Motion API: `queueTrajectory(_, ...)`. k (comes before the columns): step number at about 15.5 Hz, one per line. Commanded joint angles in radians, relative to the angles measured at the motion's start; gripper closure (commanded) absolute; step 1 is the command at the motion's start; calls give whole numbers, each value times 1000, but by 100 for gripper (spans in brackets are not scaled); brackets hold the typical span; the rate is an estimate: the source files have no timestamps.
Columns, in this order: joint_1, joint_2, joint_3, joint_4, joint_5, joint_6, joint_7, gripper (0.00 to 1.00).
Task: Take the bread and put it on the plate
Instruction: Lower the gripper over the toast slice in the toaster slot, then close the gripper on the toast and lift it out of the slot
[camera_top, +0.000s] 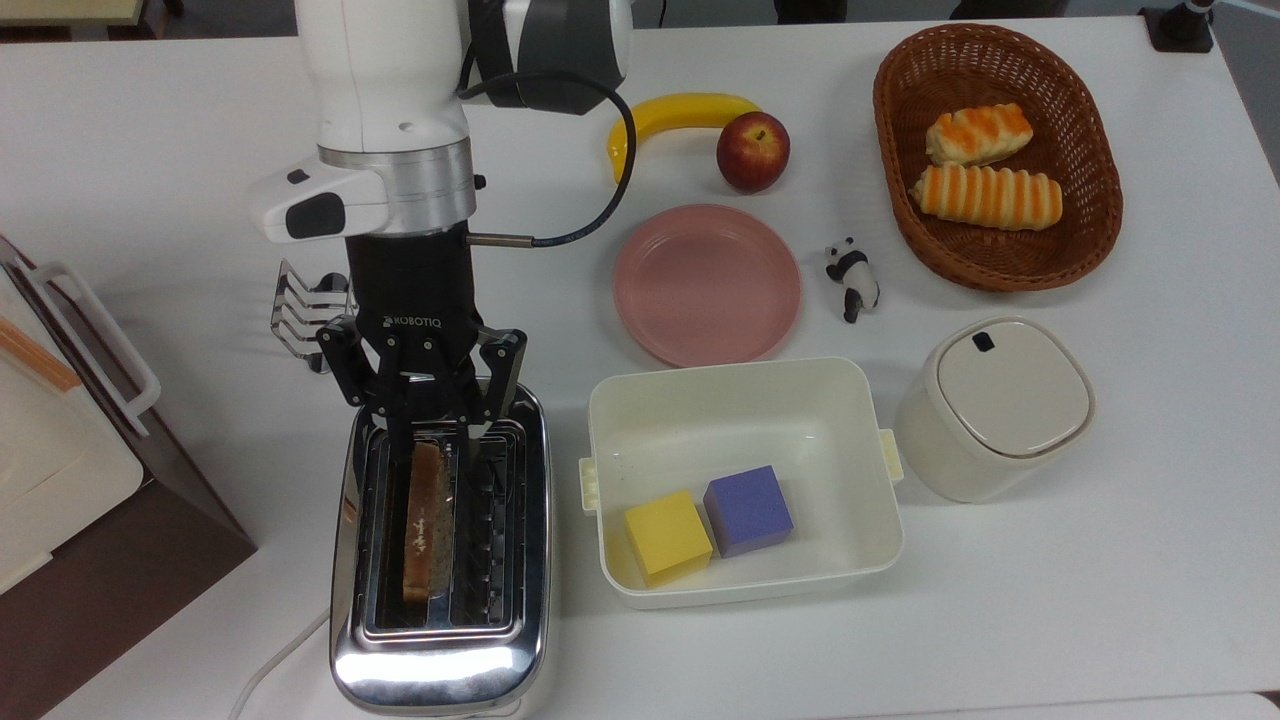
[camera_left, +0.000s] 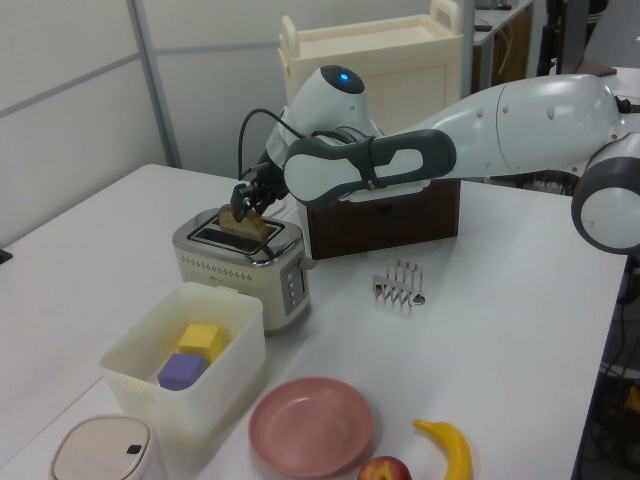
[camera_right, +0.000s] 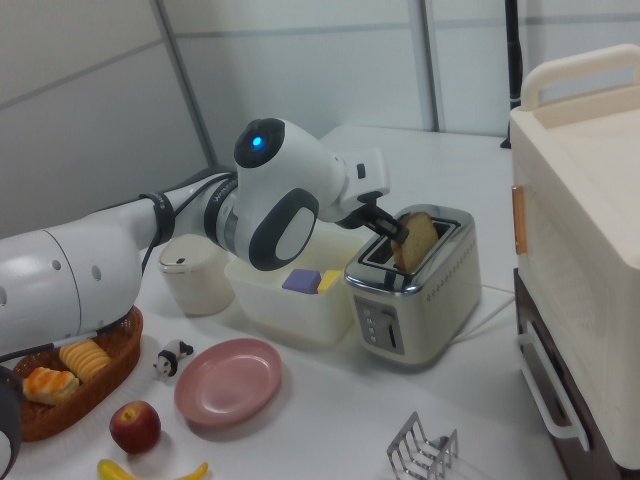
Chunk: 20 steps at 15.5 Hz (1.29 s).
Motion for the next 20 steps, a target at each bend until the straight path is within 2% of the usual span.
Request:
queueTrajectory(1,9,-5,-7,-12,12,28,13,58)
queueTrajectory(6,6,-5,-7,-12,11,30,4,68)
queueTrajectory(7,6,-5,-7,-12,11,30,2,74)
queueTrajectory(11,1,-5,-7,-10,6,30,1,84)
queueTrajectory(14,0,-7,-8,-7,9,31,1,99)
queueTrajectory(20,0,-8,-8,-4,25,31,18,100)
